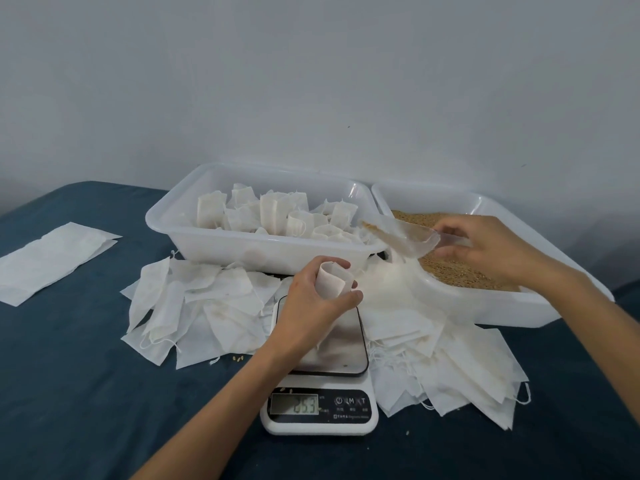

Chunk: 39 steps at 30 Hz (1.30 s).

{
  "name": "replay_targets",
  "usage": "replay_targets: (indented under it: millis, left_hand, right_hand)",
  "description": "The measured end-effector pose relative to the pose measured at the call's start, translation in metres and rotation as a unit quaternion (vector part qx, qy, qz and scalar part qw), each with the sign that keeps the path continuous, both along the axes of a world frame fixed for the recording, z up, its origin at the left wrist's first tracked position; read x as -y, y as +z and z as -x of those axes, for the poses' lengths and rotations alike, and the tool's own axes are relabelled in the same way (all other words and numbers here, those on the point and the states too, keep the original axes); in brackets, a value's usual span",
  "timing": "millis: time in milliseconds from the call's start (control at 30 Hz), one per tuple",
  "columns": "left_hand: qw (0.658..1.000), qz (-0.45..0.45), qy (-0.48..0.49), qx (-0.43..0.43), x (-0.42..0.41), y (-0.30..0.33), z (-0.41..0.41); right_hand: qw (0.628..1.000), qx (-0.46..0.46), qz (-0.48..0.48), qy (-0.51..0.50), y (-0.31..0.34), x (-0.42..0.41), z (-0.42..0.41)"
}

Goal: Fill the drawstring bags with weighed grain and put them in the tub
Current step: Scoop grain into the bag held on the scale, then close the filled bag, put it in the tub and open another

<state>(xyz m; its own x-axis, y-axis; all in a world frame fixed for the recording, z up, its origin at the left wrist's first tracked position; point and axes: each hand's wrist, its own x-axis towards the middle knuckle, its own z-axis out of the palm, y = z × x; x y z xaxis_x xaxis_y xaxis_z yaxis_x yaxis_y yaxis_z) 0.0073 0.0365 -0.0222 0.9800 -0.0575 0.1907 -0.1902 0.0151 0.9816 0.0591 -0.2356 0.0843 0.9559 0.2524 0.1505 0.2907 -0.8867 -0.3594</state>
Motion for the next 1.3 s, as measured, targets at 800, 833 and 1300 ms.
replay_targets:
  millis: [800, 833, 1300]
  left_hand:
    - [0.999, -0.028, -0.004, -0.025, -0.003, -0.004, -0.004]
    - [0.999, -0.038, -0.003, -0.026, -0.002, -0.005, -0.005]
    - [0.994, 0.037, 0.076, 0.062, -0.039, 0.029, -0.011]
  right_hand:
    - [0.923, -0.120, 0.246, -0.272, -0.064, 0.061, -0.065]
    - [0.922, -0.120, 0.251, -0.270, -0.062, 0.060, -0.064]
    - [0.948, 0.225, -0.219, 0.049, -0.073, -0.097, 0.047]
